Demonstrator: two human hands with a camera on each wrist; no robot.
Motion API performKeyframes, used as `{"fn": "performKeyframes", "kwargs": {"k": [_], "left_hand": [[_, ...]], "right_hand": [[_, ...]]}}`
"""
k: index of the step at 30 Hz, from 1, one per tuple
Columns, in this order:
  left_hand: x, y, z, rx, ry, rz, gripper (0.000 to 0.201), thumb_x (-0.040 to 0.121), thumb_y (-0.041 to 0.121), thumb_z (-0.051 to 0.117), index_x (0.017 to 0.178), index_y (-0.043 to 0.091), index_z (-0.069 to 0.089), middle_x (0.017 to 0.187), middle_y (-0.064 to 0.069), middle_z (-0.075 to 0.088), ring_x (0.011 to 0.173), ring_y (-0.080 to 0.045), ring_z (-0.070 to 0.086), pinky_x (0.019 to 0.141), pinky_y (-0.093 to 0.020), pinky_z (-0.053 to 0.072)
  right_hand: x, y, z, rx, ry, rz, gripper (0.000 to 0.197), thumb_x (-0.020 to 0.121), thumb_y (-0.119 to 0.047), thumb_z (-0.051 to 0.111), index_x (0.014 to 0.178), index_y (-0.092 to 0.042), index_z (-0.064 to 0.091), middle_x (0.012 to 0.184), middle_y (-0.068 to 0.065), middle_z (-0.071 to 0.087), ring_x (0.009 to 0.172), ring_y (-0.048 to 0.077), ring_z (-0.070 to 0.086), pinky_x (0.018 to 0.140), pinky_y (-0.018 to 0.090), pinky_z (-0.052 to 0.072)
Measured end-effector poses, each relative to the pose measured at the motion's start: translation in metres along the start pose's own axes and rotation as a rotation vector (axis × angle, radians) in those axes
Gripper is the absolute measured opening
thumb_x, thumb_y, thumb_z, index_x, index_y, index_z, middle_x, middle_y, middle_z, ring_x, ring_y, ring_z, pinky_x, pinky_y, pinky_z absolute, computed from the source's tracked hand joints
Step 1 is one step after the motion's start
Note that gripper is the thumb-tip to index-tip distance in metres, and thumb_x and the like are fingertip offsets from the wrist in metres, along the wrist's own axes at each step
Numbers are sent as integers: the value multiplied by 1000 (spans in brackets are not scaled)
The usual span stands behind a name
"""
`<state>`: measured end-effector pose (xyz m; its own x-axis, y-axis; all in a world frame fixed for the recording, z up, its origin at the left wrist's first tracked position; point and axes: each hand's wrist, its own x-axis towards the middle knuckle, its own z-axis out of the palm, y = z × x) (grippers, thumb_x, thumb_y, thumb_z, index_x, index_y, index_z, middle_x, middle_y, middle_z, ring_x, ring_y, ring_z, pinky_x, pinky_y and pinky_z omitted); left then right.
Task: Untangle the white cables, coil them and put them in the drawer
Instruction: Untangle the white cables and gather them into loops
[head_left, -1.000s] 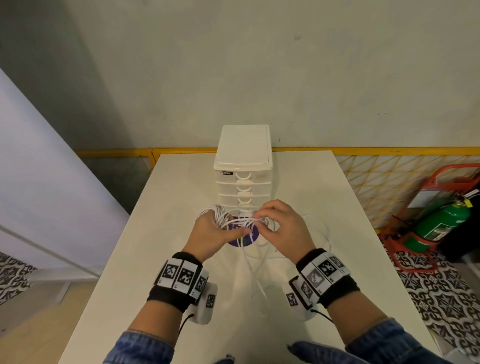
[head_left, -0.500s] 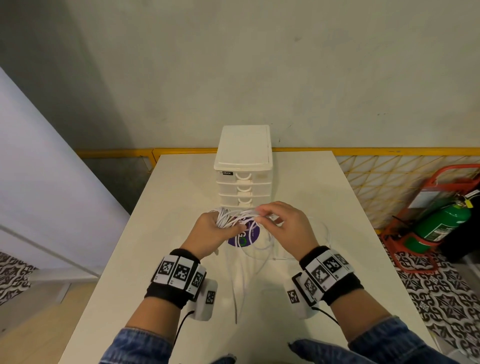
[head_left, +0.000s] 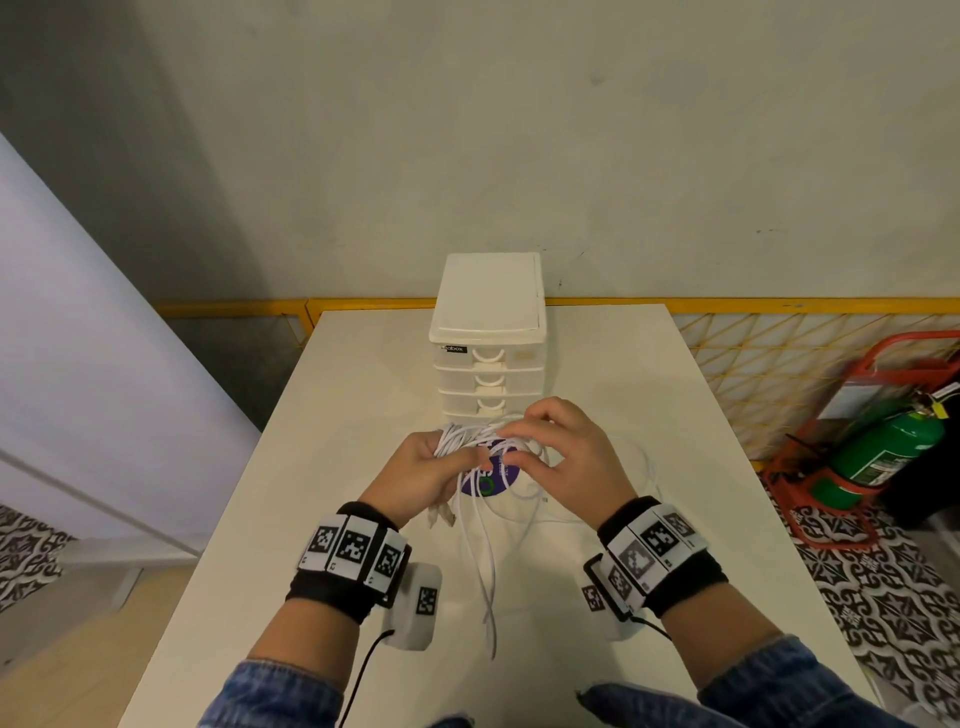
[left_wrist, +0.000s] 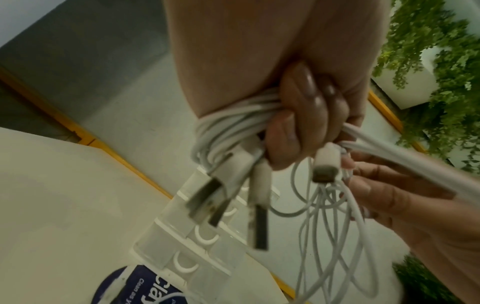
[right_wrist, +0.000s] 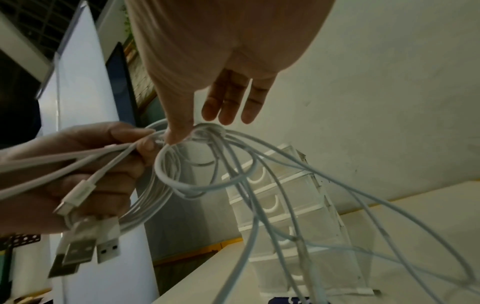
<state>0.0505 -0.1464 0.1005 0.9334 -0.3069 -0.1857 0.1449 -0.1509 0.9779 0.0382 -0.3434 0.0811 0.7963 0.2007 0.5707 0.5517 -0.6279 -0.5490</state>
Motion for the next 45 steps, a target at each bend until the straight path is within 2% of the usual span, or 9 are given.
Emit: {"fn": "performKeyframes", "kwargs": {"k": [5, 10, 16, 19, 21, 30, 35, 39, 45], "left_hand": [[1, -2, 1, 16, -6, -19, 35, 87, 11, 66, 54, 19, 55, 42, -3, 39, 36, -13, 30, 39, -20, 24], [3, 2, -3, 82, 77, -23, 38, 88, 10, 64, 52, 20, 57, 45, -4, 40, 39, -14, 32, 38, -19, 28], [6, 3, -7, 59, 129, -31, 38, 88, 11, 65, 53, 19, 55, 44, -2, 38, 38, -13, 29, 43, -25, 24], [5, 4, -10, 57, 120, -43, 19, 88, 12, 65, 71, 4, 66, 43, -1, 36, 39, -14, 27, 44, -26, 21], [6, 3, -11, 54, 128, -44, 22, 87, 13, 66, 88, -9, 65, 41, 2, 35, 38, -12, 26, 42, -24, 21], [4, 6, 1, -20, 153, 0, 32, 90, 14, 63, 94, -17, 59, 45, -5, 36, 37, -13, 33, 34, -18, 36], [1, 5, 2, -11, 146, 11, 32, 90, 14, 63, 93, -17, 59, 43, -2, 37, 35, -13, 34, 35, -18, 36], [3, 6, 0, -67, 196, 8, 22, 91, 12, 60, 88, -9, 64, 38, 6, 35, 32, -8, 30, 33, -16, 31], [2, 5, -9, -128, 237, -2, 20, 92, 13, 60, 75, 4, 66, 42, 1, 30, 33, -9, 26, 32, -15, 31]], "right_hand": [[0, -1, 0, -2, -32, 10, 18, 83, -20, 67, 101, -22, 70, 91, -9, 65, 79, -5, 50, 73, 11, 43], [1, 5, -6, 53, 42, 100, 16, 83, -20, 68, 98, -17, 73, 89, -5, 69, 74, 5, 62, 71, 23, 54], [1, 3, -11, 102, 91, 178, 5, 81, -16, 66, 83, -19, 68, 79, -13, 65, 74, 6, 60, 66, 22, 52], [2, 7, -11, 262, 175, 355, 26, 82, -2, 64, 83, -28, 60, 75, -8, 63, 71, 8, 60, 69, 25, 54], [3, 9, -12, 331, 149, 399, 30, 85, -1, 60, 97, -29, 60, 74, -1, 61, 69, 15, 62, 72, 27, 55], [7, -2, -3, 645, 14, 614, 21, 96, -14, 48, 89, -21, 66, 85, -5, 66, 72, 12, 67, 67, 22, 55], [2, -4, 0, 728, -105, 687, 21, 98, -12, 43, 93, -14, 63, 97, -3, 66, 83, 8, 65, 73, 17, 52], [-2, -4, 1, 719, -176, 660, 21, 91, -1, 54, 103, -18, 57, 84, 1, 68, 77, 7, 65, 71, 18, 50], [0, -1, -1, 692, -47, 627, 29, 79, 5, 66, 104, -10, 64, 69, 0, 66, 65, 9, 63, 70, 18, 51]]}}
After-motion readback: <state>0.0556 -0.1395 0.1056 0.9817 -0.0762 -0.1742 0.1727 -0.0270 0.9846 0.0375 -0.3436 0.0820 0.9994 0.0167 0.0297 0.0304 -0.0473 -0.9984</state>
